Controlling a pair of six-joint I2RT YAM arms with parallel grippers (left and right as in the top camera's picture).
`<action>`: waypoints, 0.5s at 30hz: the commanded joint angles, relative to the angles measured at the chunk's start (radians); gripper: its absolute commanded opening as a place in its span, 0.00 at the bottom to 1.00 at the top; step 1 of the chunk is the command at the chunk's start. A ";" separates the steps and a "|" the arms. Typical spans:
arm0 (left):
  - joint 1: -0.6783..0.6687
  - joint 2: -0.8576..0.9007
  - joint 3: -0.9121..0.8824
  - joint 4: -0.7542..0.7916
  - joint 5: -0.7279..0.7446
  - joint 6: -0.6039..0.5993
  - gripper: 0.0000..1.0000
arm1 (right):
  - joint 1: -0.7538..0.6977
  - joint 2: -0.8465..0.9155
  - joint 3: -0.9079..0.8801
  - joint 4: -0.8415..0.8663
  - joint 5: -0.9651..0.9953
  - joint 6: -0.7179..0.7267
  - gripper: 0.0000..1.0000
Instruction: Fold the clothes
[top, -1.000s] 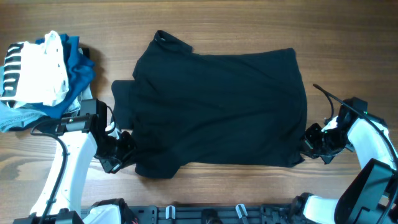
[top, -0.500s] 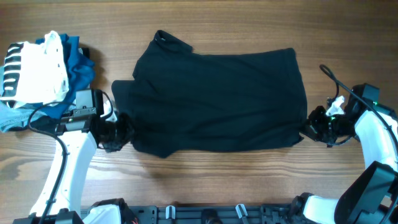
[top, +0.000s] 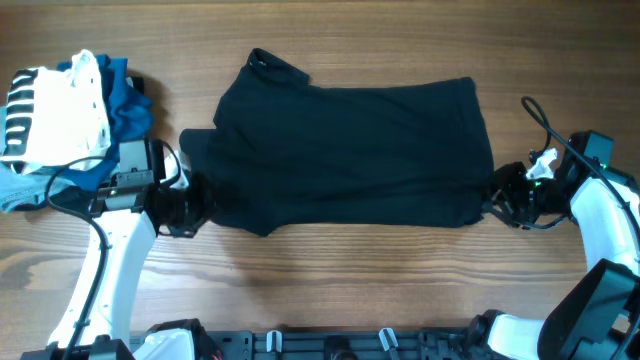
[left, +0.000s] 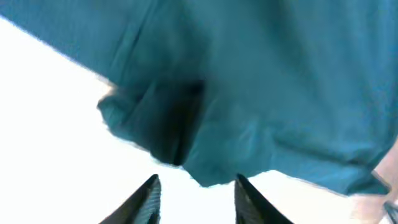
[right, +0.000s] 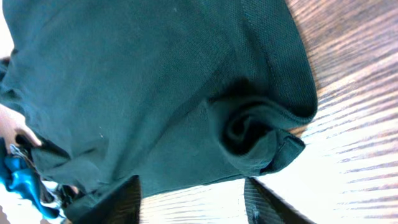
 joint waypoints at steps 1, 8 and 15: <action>-0.005 0.004 0.002 -0.045 -0.015 0.061 0.45 | 0.006 -0.006 0.017 -0.005 0.010 -0.014 0.61; -0.045 0.025 -0.084 0.033 -0.224 0.058 0.50 | 0.006 -0.006 0.017 -0.005 0.043 -0.037 0.66; -0.045 0.028 -0.084 0.152 -0.278 0.062 0.45 | 0.006 -0.006 0.016 -0.006 0.048 -0.037 0.66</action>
